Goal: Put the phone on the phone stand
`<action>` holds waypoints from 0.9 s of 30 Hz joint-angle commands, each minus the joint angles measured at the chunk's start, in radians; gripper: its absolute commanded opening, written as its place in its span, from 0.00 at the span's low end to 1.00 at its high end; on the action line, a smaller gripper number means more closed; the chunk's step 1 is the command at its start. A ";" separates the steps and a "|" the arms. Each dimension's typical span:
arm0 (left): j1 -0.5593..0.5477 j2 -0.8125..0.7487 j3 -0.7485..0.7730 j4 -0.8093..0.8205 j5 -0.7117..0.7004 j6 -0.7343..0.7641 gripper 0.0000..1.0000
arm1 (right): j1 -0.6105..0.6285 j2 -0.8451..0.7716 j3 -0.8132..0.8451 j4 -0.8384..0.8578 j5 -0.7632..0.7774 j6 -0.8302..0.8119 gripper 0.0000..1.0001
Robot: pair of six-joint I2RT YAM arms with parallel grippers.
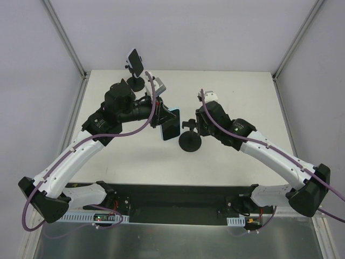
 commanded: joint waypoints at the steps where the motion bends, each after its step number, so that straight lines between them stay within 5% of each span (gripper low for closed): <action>1: 0.000 -0.030 -0.037 0.225 0.048 -0.012 0.00 | 0.003 0.008 0.027 -0.006 0.051 -0.009 0.23; 11: 0.000 0.005 -0.067 0.299 0.077 -0.012 0.00 | -0.001 0.014 0.019 -0.009 0.046 -0.037 0.27; 13: 0.000 0.011 -0.067 0.312 0.083 -0.015 0.00 | 0.000 0.014 0.020 -0.005 0.040 -0.044 0.20; 15: 0.001 0.022 -0.067 0.329 0.117 -0.011 0.00 | -0.003 0.014 0.021 -0.005 0.031 -0.052 0.02; 17: 0.000 0.034 -0.076 0.345 0.158 0.001 0.00 | -0.004 0.014 0.018 -0.005 0.023 -0.057 0.01; 27: -0.008 0.065 -0.261 0.811 0.525 0.107 0.00 | -0.053 -0.035 -0.019 0.057 -0.109 -0.156 0.00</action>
